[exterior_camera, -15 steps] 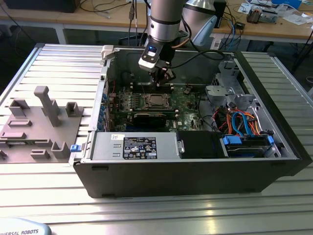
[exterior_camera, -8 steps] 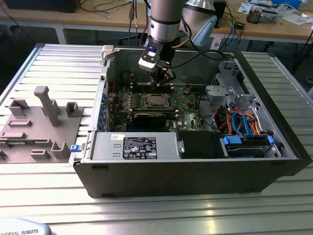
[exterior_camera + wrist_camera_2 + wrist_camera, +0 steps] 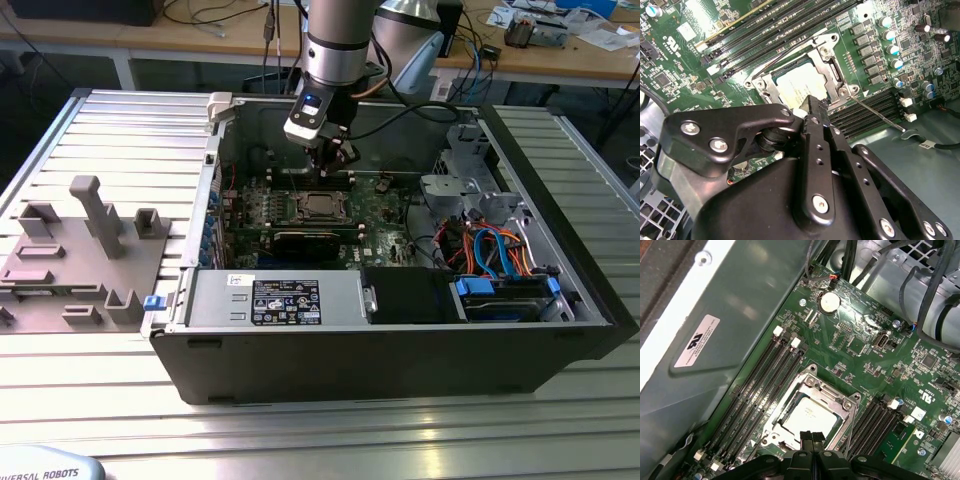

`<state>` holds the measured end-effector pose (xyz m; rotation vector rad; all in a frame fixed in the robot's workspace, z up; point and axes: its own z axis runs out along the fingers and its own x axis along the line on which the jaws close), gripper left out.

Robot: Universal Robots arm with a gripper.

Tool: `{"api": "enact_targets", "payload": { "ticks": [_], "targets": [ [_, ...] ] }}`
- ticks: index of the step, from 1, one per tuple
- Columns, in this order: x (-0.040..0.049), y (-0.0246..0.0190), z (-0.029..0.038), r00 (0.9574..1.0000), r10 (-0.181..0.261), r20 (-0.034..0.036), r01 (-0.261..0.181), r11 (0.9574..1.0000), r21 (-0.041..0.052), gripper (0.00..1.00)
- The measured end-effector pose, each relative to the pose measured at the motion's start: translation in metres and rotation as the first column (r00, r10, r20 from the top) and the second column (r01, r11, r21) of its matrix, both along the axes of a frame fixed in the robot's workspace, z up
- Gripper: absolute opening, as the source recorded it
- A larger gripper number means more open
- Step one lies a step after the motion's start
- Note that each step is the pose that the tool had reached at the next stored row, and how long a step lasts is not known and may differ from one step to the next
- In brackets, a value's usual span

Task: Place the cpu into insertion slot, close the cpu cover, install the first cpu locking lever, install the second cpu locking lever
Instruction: 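Install the first cpu locking lever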

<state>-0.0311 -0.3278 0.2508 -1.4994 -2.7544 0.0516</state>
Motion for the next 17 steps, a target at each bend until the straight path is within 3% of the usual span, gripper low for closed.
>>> {"api": "enact_targets", "payload": {
  "ticks": [17],
  "targets": [
    [0.0, 0.0, 0.0, 1.0, 0.008, 0.0, -0.008, 1.0, 0.0, 0.11]
  ]
}}
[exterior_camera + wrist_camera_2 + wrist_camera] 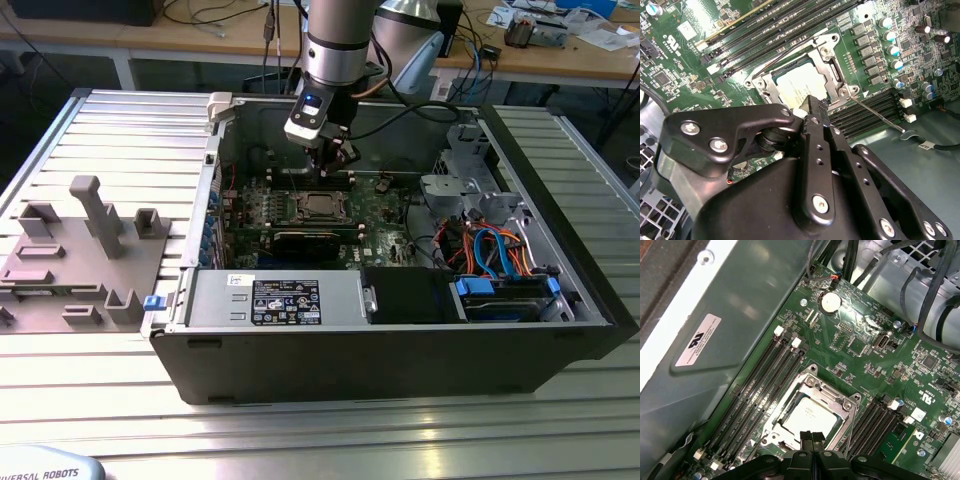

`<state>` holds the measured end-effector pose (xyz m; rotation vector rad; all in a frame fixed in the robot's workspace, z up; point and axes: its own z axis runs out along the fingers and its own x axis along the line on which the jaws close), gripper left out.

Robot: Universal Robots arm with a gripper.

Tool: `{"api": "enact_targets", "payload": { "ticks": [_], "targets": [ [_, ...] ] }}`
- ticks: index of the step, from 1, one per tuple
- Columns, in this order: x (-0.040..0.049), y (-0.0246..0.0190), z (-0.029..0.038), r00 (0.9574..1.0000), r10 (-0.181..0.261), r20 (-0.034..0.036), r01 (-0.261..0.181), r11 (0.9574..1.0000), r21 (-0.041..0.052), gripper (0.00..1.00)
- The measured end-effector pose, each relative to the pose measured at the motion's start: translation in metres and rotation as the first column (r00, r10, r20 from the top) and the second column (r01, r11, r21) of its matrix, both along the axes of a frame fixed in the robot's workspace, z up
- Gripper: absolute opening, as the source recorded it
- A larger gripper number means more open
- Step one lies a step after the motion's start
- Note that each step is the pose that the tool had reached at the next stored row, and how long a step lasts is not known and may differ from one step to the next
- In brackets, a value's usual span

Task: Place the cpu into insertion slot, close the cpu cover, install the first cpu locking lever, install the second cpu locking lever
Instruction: 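Install the first cpu locking lever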

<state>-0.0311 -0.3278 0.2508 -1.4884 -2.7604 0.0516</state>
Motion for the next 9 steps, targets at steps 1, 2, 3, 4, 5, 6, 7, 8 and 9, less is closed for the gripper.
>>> {"api": "enact_targets", "payload": {
  "ticks": [1, 2, 3, 4, 5, 6, 7, 8, 9],
  "targets": [
    [0.0, 0.0, 0.0, 1.0, 0.001, 0.0, -0.001, 1.0, -0.0001, 0.11],
    [0.0, 0.0, 0.0, 1.0, 0.001, 0.0, -0.001, 1.0, 0.0, 0.11],
    [0.0, 0.0, 0.0, 1.0, 0.002, 0.0, -0.002, 1.0, 0.0, 0.11],
    [0.0, 0.0, 0.0, 1.0, 0.002, 0.0001, -0.002, 1.0, -0.0001, 0.11],
    [0.0, 0.0, 0.0, 1.0, 0.003, 0.0, -0.003, 1.0, -0.0001, 0.11],
    [0.0, 0.0, 0.0, 1.0, 0.003, 0.0, -0.003, 1.0, -0.0001, 0.11],
    [0.0, 0.0, 0.0, 1.0, 0.004, 0.0, -0.004, 1.0, -0.0001, 0.11],
    [0.0, 0.0, 0.0, 1.0, 0.005, 0.0, -0.005, 1.0, 0.0, 0.11],
    [0.0, 0.0, 0.0, 1.0, 0.006, 0.0001, -0.006, 1.0, 0.0, 0.11]
  ]
}}
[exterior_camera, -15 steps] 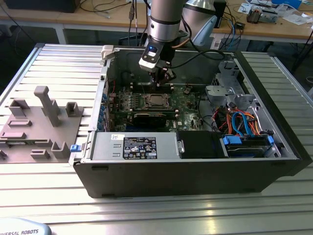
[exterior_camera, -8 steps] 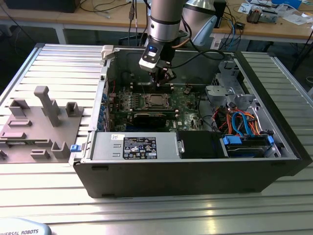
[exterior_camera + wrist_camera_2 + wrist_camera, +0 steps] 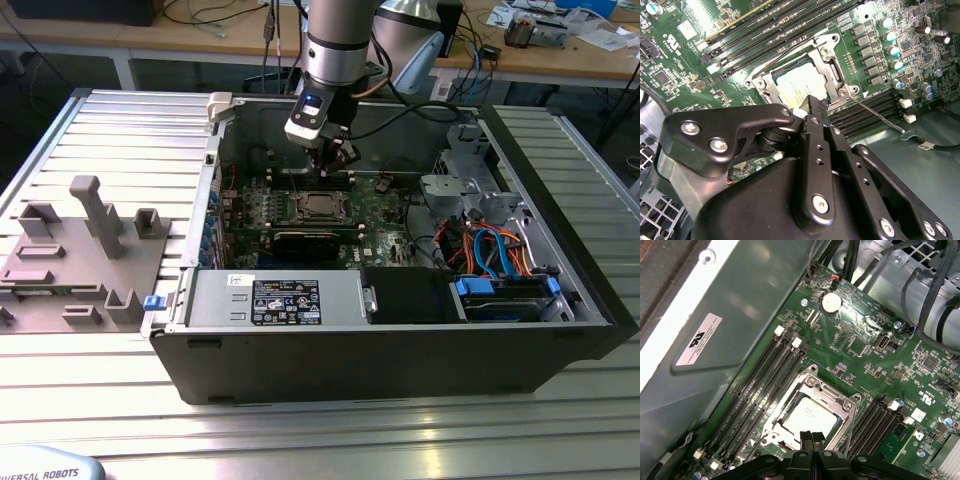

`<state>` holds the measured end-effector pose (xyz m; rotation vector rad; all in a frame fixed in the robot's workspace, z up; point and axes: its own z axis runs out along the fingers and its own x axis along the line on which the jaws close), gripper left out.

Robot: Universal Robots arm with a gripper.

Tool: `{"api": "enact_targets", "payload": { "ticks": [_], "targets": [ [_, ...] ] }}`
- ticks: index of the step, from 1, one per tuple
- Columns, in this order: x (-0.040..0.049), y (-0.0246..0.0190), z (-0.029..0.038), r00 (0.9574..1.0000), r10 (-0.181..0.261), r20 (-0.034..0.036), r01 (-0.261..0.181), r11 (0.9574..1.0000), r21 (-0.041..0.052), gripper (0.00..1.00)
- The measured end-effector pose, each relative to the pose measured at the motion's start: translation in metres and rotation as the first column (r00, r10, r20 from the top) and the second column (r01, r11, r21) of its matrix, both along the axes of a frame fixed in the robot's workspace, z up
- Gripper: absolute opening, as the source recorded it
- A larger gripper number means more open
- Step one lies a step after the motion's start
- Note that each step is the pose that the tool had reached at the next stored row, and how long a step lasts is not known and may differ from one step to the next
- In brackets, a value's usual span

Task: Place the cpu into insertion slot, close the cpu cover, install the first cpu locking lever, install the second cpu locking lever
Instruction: 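Install the first cpu locking lever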

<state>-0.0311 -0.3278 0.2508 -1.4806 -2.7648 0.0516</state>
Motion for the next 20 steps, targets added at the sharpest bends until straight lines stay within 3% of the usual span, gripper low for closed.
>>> {"api": "enact_targets", "payload": {
  "ticks": [20],
  "targets": [
    [0.0, 0.0, 0.0, 0.9999, 0.016, 0.0, -0.016, 0.9999, 0.0, 0.11]
  ]
}}
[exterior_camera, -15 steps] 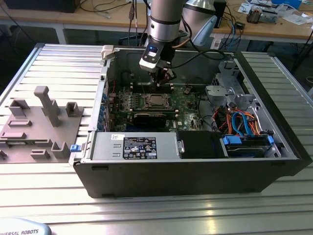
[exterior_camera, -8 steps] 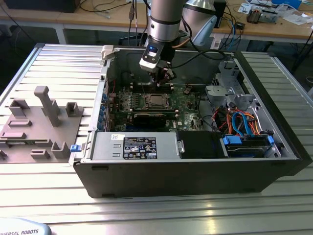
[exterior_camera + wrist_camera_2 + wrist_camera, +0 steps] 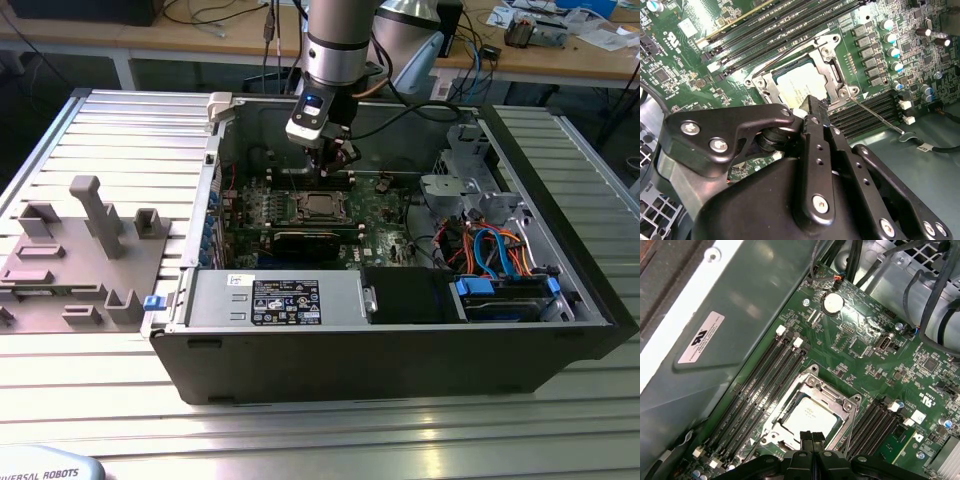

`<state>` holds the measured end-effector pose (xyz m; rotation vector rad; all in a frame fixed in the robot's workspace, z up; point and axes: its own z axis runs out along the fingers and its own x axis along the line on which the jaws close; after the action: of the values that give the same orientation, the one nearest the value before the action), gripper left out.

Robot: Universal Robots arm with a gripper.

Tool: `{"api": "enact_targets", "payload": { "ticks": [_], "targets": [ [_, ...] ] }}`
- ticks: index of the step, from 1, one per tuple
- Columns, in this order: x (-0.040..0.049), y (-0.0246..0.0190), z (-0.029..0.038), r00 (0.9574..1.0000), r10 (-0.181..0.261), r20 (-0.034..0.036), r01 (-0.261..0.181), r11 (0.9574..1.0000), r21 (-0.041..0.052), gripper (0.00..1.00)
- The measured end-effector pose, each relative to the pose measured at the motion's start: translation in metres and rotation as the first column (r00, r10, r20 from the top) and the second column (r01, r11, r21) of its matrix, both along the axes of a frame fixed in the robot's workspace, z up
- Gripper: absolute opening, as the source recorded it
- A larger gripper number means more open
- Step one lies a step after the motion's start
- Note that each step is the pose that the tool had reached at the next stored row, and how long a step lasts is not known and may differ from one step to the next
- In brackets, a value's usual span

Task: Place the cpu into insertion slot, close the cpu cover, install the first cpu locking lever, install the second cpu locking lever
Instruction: 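Install the first cpu locking lever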

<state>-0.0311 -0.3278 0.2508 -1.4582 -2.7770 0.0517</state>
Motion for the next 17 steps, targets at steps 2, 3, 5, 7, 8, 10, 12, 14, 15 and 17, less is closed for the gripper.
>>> {"api": "enact_targets", "payload": {
  "ticks": [2, 3, 5, 7, 8, 10, 12, 14, 15, 17],
  "targets": [
    [0.0, 0.0, 0.0, 1.0, 0.001, 0.0, -0.001, 1.0, 0.0, 0.11],
    [0.0, 0.0, 0.0, 1.0, 0.002, 0.0, -0.002, 1.0, 0.0, 0.11],
    [0.0, 0.0, 0.0, 1.0, 0.003, 0.0, -0.003, 1.0, 0.0001, 0.11],
    [0.0, 0.0, 0.0, 1.0, 0.004, 0.0, -0.004, 1.0, 0.0, 0.11],
    [0.0, 0.0, 0.0, 1.0, 0.005, 0.0, -0.005, 1.0, 0.0, 0.11],
    [0.0, 0.0, 0.0, 1.0, 0.007, 0.0, -0.007, 1.0, 0.0, 0.11],
    [0.0, 0.0, 0.0, 1.0, 0.008, 0.0, -0.008, 1.0, 0.0, 0.11],
    [0.0, 0.0, 0.0, 1.0, 0.01, 0.0, -0.01, 1.0, 0.0, 0.11],
    [0.0, 0.0, 0.0, 0.9999, 0.011, 0.0, -0.011, 0.9999, 0.0, 0.11],
    [0.0, 0.0, 0.0, 0.9999, 0.012, 0.0, -0.012, 0.9999, 0.0, 0.11]
  ]
}}
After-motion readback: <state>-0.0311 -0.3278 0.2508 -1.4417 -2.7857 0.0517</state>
